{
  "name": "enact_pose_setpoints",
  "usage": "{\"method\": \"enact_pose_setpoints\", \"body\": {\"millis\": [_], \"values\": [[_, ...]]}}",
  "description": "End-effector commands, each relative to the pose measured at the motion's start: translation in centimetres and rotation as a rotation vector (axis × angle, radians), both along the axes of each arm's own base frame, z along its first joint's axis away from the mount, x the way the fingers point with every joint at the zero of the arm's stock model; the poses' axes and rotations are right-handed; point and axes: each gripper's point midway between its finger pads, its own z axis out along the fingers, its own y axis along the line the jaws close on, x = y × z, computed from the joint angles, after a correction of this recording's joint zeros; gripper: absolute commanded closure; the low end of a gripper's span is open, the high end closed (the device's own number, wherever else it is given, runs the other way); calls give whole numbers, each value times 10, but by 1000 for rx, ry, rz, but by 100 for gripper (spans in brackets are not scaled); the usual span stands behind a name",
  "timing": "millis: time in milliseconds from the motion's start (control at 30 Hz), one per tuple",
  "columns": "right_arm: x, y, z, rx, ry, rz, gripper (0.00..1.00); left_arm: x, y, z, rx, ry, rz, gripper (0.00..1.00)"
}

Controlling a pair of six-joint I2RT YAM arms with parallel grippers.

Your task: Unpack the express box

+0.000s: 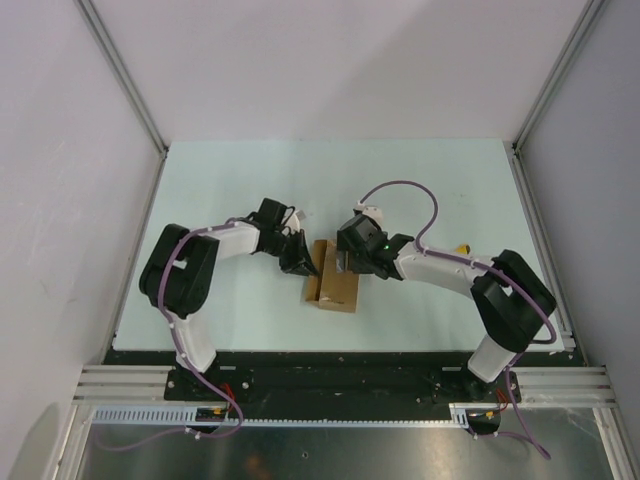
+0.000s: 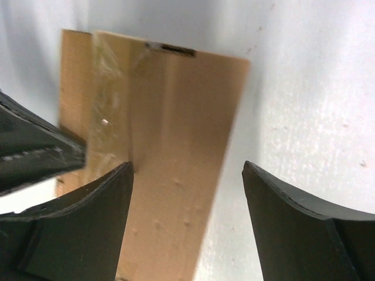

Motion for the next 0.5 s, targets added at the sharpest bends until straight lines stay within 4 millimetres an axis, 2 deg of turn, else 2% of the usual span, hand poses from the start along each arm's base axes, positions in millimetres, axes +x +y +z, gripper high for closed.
{"method": "enact_pose_setpoints", "body": {"millis": [0, 33, 233, 333, 467], "values": [[-6, -26, 21, -42, -26, -22, 21, 13, 8, 42, -21, -117, 45, 100], [-4, -28, 33, -19, -45, -30, 21, 12, 8, 46, -29, -117, 45, 100], [3, -34, 67, -5, -101, -45, 21, 7, 11, 64, -34, -128, 64, 100], [3, -26, 83, 22, -129, -17, 20, 7, 15, 72, -12, -145, 82, 100], [1, -8, 95, 68, -151, 35, 20, 4, 15, 95, -28, -171, 91, 100]]}}
